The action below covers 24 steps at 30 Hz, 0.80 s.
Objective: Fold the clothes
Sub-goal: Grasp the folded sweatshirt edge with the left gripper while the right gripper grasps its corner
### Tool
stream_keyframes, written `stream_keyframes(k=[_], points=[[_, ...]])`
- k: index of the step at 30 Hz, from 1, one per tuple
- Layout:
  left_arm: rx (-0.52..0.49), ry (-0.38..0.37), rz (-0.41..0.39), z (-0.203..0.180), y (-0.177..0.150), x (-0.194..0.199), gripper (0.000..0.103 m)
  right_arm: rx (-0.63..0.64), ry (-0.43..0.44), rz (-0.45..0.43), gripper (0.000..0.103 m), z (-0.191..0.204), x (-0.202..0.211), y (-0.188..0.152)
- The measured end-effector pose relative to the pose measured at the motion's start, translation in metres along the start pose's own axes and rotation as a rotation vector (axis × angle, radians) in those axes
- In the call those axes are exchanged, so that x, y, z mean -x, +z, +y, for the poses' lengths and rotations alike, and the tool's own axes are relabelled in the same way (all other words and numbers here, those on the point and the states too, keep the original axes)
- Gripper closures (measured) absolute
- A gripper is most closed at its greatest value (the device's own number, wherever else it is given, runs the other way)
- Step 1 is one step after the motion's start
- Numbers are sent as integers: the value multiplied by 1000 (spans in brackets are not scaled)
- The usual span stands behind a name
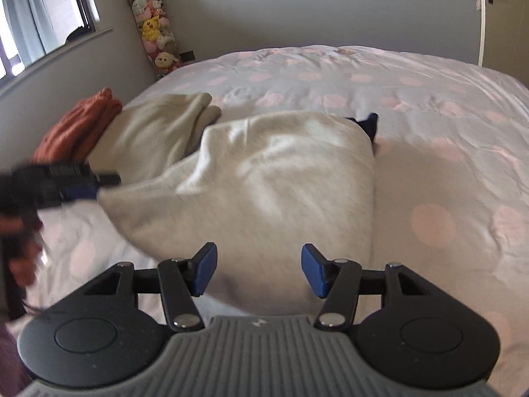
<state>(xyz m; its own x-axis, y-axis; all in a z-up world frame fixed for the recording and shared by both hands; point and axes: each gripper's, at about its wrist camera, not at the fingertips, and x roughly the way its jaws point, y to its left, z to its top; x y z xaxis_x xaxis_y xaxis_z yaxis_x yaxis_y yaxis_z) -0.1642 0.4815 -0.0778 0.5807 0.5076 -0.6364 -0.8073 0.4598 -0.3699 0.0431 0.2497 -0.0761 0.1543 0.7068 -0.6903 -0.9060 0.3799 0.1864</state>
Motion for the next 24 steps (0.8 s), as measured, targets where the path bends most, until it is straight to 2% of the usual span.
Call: stream_keyframes(k=[2,4,5,11,14,15,17,19,20,24], points=[[-18,-53,-29,-12,-1,11,58,5,-13,12,43,-3,2,-16],[-57,-82,-44,-27,-4,18,44,8,-20,25,43,-5,5,-31],[-76,-97,-52,-35,-5,22,42,16,-28,28,43,-6,7,-37],[-151,-82,35,-61,-27,16,41,105,-122,19,41,-9,11,-65],[-184,-65,54,-65,-36,11,41,134,-166,16,35,-13,8,-76],[-189,-60,58,-64,-38,8,43,142,-176,15,35,-13,7,-79],[-158,-67,84,-56,-40,1,68,160,-180,19,35,-13,-1,-82],[-111,-83,115,-46,-42,-6,80,190,-186,15,35,-10,-8,-84],[-82,-92,132,-39,-43,-10,84,210,-190,10,35,-7,-13,-85],[17,-81,207,-11,-52,-29,86,306,-210,-26,34,3,-28,-86]])
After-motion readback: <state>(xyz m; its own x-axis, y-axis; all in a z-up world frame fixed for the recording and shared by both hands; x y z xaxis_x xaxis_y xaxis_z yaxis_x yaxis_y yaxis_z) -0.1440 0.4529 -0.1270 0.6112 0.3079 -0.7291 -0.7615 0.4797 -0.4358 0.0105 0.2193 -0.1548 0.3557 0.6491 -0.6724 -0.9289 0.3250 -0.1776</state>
